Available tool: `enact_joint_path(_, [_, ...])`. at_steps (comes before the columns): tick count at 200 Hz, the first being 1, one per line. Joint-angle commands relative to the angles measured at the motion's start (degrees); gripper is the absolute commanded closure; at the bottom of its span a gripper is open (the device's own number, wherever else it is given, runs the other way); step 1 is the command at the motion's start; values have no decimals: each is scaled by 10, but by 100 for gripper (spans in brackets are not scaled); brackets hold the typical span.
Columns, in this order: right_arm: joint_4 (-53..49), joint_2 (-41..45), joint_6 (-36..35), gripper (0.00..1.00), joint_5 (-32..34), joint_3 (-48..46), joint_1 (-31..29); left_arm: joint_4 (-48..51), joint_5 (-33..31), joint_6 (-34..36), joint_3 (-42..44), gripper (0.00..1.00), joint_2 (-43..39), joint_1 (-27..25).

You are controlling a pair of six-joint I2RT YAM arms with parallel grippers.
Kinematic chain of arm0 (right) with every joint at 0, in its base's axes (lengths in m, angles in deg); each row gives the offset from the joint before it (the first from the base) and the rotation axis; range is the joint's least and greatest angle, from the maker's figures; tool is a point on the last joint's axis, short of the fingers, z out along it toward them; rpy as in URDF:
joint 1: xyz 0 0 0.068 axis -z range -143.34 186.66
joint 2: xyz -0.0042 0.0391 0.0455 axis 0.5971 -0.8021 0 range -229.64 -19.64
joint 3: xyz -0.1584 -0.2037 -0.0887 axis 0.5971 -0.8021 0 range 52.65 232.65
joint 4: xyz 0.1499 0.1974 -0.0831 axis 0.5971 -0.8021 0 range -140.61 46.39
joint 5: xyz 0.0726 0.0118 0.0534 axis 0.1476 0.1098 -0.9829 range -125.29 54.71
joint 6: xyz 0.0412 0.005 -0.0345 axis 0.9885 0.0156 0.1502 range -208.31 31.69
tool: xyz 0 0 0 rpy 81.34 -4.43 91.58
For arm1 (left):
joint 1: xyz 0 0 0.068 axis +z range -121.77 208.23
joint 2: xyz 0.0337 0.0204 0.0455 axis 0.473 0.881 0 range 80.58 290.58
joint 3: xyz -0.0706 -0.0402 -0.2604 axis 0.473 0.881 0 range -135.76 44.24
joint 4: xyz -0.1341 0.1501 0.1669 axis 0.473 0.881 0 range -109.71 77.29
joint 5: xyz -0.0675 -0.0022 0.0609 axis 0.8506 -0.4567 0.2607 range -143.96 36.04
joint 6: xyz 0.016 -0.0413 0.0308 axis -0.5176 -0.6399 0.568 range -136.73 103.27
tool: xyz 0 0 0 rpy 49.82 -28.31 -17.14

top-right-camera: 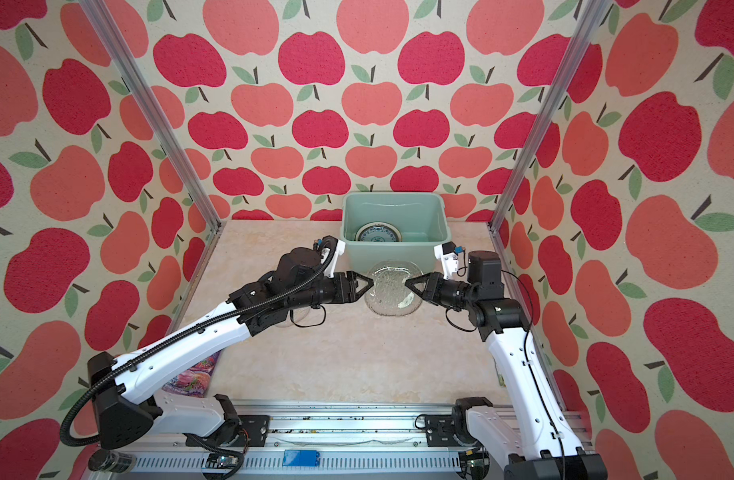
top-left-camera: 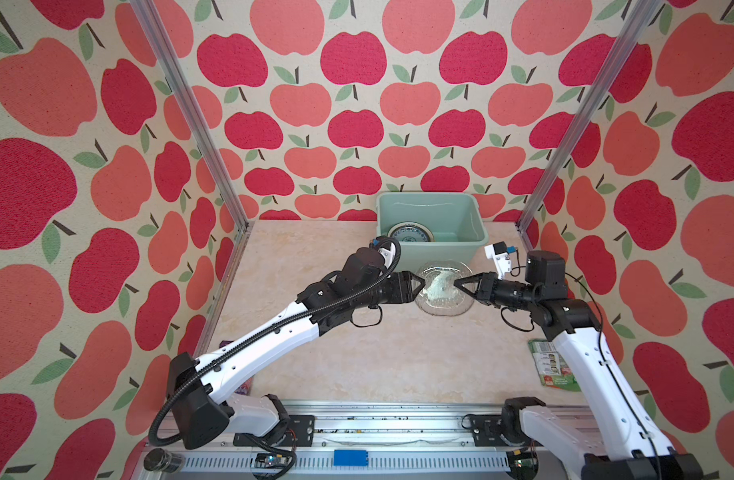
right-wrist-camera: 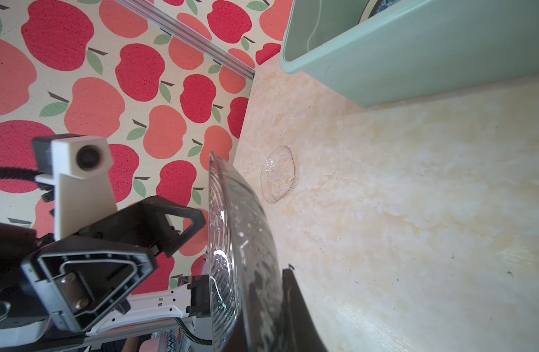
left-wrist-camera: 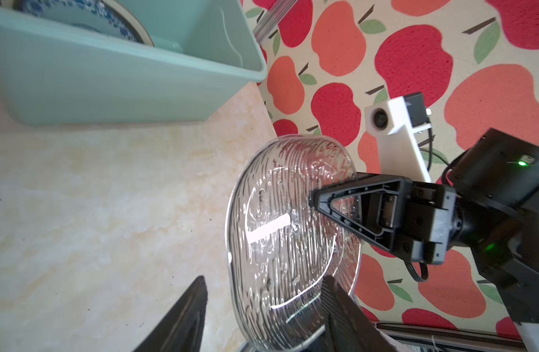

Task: Place the plates into the plastic bin on the countertop
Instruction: 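Carry the plate to the bin with the right gripper while the left releases, then lower the clear plate into the bin onto the stack and open the right gripper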

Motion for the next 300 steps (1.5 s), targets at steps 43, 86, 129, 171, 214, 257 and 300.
enact_joint_path(43, [-28, -154, -35, 97, 67, 167, 2, 8, -64, 73, 34, 28, -122, 84])
enact_joint_path(86, [14, -305, -6, 97, 75, 299, 1, 18, -47, 73, 69, 26, -178, 165])
enact_joint_path(129, [3, -470, -11, 97, 73, 469, 0, 0, 0, 66, 107, 26, -176, 239])
enact_joint_path(171, [-130, -676, -88, 97, 73, 742, -7, -35, 29, 80, 139, 26, -140, 288])
enact_joint_path(214, [-167, -792, -115, 96, 66, 863, -13, -84, 67, 79, 154, 26, -72, 320])
enact_joint_path(257, [-140, -822, -159, 96, 85, 845, -37, -112, 90, 90, 152, 26, -20, 323])
enact_joint_path(300, [-119, -854, -179, 94, 98, 830, -59, -125, 102, 90, 145, 26, 18, 323])
